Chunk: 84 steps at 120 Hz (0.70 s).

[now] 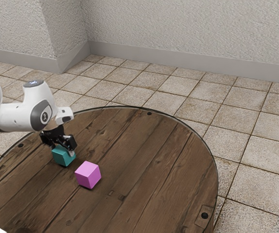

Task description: Pick up the blue block with one arm, and put the blue block on the pink block with one arm

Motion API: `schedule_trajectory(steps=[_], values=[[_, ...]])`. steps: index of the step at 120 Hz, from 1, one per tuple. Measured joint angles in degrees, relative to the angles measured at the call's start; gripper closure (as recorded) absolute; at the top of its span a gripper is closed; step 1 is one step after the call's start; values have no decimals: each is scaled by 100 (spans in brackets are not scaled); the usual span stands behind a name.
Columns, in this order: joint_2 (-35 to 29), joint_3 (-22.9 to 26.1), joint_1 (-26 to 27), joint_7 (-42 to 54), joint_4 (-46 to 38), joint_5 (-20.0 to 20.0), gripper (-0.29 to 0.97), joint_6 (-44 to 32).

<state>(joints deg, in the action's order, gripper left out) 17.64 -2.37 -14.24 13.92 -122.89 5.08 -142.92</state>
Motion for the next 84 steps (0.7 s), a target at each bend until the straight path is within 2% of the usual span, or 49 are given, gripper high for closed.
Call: schedule_trajectory(steps=[15, 28, 62, 84], values=[[-9, 0, 0, 89, -4, 124, 24, -30], [-135, -2, 35, 134, -60, 156, 28, -47], [-2192, 23, 754, -211, -1349, 105, 40, -47], [-2478, 420, 731, -651, -1621, 72, 42, -47]])
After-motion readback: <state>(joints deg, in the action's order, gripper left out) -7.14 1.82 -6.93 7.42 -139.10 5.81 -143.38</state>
